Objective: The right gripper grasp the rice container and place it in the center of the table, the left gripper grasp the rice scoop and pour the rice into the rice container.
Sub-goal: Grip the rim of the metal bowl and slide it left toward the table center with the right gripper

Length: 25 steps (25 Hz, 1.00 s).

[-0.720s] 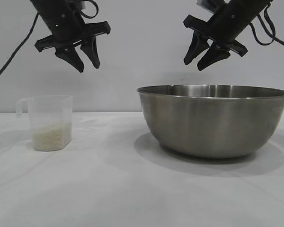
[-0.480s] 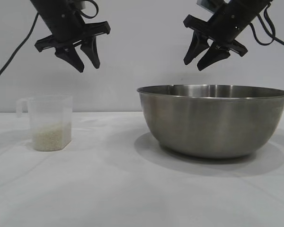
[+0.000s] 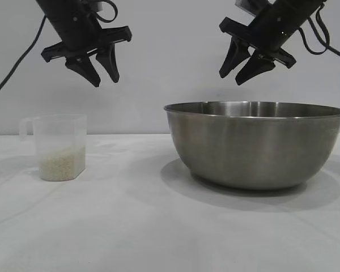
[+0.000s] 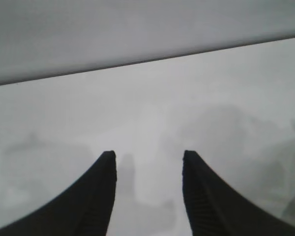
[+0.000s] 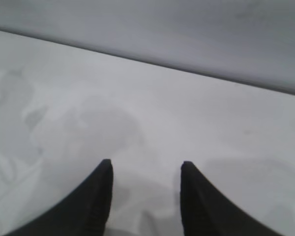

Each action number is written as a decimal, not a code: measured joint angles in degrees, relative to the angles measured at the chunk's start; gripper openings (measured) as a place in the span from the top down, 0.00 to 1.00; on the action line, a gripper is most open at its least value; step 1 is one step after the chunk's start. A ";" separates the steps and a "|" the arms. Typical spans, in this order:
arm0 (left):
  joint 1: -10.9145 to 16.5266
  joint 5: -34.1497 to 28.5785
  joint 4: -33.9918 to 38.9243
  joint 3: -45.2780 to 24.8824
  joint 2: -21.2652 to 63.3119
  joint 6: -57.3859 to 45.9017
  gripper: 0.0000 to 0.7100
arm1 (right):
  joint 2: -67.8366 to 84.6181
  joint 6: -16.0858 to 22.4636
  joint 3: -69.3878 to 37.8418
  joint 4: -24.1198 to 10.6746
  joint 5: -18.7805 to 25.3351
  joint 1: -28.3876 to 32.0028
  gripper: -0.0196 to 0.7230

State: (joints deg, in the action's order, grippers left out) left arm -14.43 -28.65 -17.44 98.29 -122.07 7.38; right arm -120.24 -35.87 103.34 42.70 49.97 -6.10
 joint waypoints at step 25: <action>0.00 -0.12 0.08 0.37 0.00 0.00 0.62 | 3.61 17.42 -10.98 -25.40 20.39 -2.00 0.56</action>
State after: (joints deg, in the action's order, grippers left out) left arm -14.43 -28.77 -17.36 98.66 -122.07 7.38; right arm -116.63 -18.45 92.36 17.30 70.36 -8.10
